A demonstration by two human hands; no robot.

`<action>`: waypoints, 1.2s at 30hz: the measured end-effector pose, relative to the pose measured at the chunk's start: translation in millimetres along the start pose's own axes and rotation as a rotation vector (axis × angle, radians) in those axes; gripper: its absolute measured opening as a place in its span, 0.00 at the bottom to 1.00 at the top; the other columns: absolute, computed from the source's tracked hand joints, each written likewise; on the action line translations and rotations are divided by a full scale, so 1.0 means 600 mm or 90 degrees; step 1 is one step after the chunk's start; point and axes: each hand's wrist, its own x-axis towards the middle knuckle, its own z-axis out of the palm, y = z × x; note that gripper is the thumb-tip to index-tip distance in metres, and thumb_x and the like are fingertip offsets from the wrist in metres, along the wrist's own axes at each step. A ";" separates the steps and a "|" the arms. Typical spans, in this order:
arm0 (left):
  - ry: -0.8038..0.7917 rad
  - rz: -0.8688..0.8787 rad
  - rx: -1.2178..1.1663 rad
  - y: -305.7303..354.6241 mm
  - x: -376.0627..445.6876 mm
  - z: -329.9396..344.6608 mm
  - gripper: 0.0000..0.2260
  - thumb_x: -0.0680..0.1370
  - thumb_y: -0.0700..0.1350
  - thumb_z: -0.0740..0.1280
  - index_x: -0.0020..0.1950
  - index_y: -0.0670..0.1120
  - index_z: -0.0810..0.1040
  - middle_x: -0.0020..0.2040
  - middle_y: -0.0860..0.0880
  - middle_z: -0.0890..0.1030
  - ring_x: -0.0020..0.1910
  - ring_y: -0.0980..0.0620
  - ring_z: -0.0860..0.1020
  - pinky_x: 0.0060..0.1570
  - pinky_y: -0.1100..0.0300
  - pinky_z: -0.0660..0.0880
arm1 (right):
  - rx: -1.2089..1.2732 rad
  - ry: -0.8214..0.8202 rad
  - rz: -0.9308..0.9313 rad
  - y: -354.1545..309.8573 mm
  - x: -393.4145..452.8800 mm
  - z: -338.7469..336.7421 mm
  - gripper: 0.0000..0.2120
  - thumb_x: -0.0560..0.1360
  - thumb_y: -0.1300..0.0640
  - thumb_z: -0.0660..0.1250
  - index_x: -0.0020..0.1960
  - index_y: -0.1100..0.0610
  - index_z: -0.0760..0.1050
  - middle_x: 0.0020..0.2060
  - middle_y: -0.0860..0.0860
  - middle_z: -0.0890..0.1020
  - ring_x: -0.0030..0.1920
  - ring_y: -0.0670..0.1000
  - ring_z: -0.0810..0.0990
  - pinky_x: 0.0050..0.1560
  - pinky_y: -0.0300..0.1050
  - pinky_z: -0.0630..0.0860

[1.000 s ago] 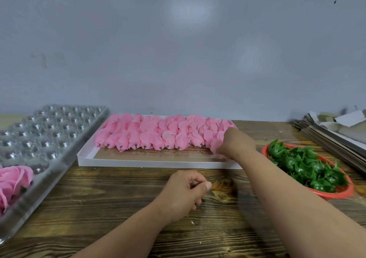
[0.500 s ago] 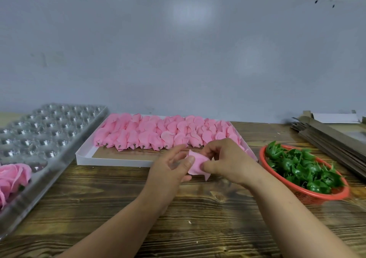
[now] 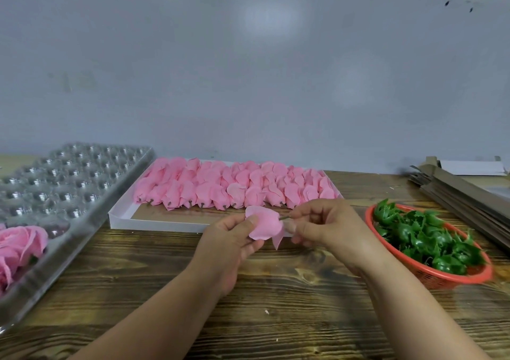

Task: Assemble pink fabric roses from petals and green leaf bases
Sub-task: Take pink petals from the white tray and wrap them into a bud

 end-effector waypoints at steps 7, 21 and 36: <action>0.001 -0.006 0.028 -0.003 -0.004 0.005 0.01 0.75 0.38 0.69 0.45 0.41 0.81 0.48 0.41 0.83 0.41 0.50 0.84 0.35 0.63 0.79 | -0.045 0.012 -0.047 -0.001 0.000 0.020 0.10 0.68 0.70 0.72 0.43 0.57 0.80 0.42 0.67 0.81 0.40 0.57 0.79 0.50 0.57 0.78; -0.019 -0.069 0.071 0.001 -0.007 0.004 0.06 0.76 0.38 0.69 0.51 0.38 0.79 0.52 0.39 0.83 0.49 0.44 0.83 0.37 0.61 0.80 | -0.096 -0.041 -0.038 0.003 -0.003 0.018 0.13 0.68 0.68 0.73 0.48 0.53 0.81 0.36 0.53 0.84 0.37 0.50 0.80 0.45 0.48 0.79; -0.065 -0.008 0.161 0.003 -0.020 0.010 0.33 0.59 0.63 0.73 0.60 0.51 0.73 0.55 0.50 0.80 0.51 0.54 0.80 0.39 0.63 0.79 | 0.153 0.171 -0.049 0.002 0.005 0.038 0.12 0.67 0.73 0.70 0.41 0.57 0.79 0.29 0.49 0.82 0.30 0.46 0.79 0.35 0.38 0.78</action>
